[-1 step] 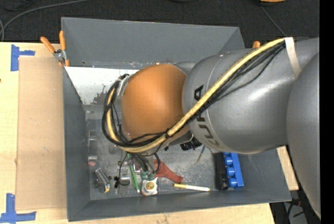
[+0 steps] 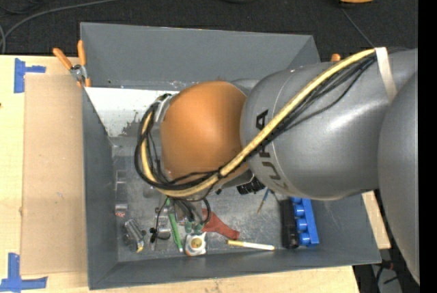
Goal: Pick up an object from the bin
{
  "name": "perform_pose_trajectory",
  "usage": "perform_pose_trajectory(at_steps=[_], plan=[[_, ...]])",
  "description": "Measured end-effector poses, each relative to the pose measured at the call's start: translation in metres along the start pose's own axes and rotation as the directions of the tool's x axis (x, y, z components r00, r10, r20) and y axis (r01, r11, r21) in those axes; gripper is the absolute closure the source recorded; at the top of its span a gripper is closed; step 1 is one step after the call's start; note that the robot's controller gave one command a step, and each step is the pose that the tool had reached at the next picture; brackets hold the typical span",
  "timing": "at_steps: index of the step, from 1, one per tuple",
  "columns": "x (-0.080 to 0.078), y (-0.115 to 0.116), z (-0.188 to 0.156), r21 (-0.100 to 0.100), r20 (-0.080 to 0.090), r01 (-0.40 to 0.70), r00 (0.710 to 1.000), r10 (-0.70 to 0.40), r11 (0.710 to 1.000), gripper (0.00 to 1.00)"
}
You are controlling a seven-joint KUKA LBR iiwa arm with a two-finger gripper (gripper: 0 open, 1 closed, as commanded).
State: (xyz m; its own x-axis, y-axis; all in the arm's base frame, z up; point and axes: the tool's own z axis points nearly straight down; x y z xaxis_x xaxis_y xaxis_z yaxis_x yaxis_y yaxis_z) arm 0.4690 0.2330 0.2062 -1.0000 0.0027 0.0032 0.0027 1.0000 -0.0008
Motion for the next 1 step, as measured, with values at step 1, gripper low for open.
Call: perform_pose_trajectory(at_steps=[1], plan=[[-0.0084, -0.0253, 0.0909, -0.001, 0.0, -0.044, 0.999, 0.044, 0.999, 0.0]])
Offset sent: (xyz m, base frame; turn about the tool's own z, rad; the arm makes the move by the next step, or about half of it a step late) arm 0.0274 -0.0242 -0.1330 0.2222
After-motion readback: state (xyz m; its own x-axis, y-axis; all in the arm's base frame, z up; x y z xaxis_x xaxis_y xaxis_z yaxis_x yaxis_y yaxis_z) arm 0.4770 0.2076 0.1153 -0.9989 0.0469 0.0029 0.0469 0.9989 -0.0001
